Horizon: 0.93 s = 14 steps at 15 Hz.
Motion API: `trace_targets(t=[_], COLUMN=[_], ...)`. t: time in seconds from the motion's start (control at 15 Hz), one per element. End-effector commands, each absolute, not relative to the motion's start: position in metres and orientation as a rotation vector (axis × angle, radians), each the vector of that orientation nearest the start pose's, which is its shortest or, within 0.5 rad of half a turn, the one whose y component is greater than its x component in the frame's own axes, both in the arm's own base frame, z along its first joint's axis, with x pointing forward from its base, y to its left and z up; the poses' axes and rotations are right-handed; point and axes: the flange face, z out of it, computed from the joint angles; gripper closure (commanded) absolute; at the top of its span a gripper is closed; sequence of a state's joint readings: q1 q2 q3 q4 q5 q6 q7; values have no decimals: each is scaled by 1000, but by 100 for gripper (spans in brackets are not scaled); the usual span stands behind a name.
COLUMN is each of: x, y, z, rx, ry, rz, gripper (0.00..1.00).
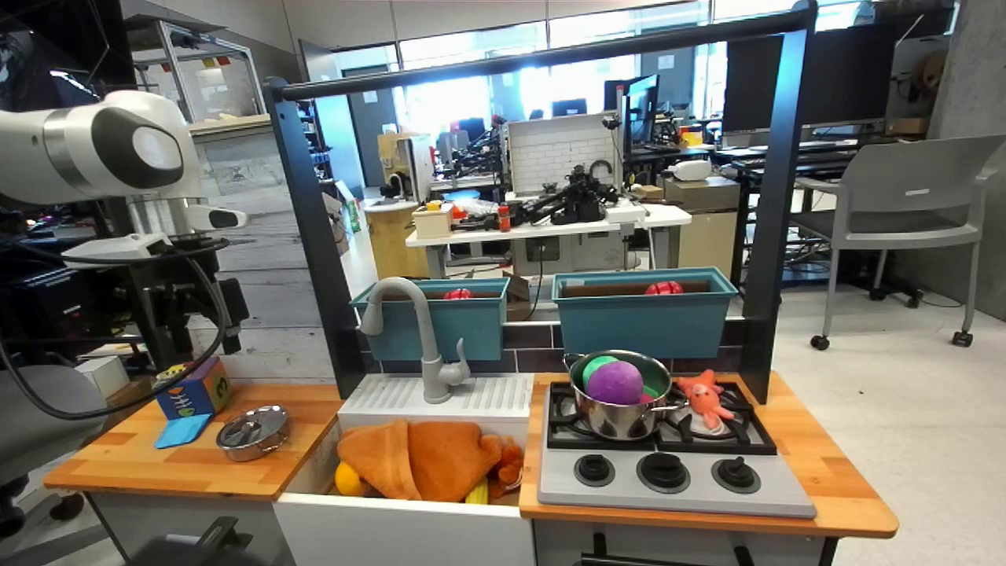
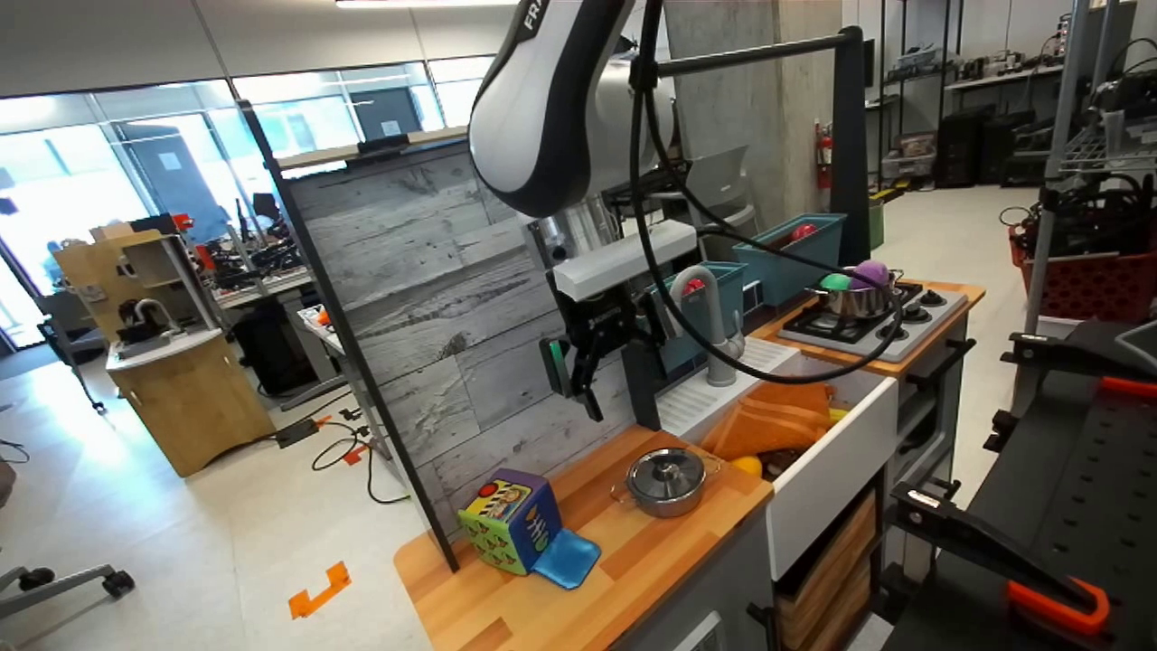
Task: Pick up the cloth and put it in the sink, then pick up the lid from the pot and put it on the counter
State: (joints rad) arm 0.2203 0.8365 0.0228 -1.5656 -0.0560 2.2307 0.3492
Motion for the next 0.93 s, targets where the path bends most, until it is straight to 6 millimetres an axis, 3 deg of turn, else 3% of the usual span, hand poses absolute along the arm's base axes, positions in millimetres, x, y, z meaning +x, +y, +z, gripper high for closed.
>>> trace_targets(t=[0.0, 0.53, 0.87], x=[652, 653, 665], y=[166, 174, 196], z=[120, 72, 34], rx=[-3162, -3091, -3074], ry=[-172, -771, -1017], rz=[264, 241, 65], gripper=[0, 0, 0])
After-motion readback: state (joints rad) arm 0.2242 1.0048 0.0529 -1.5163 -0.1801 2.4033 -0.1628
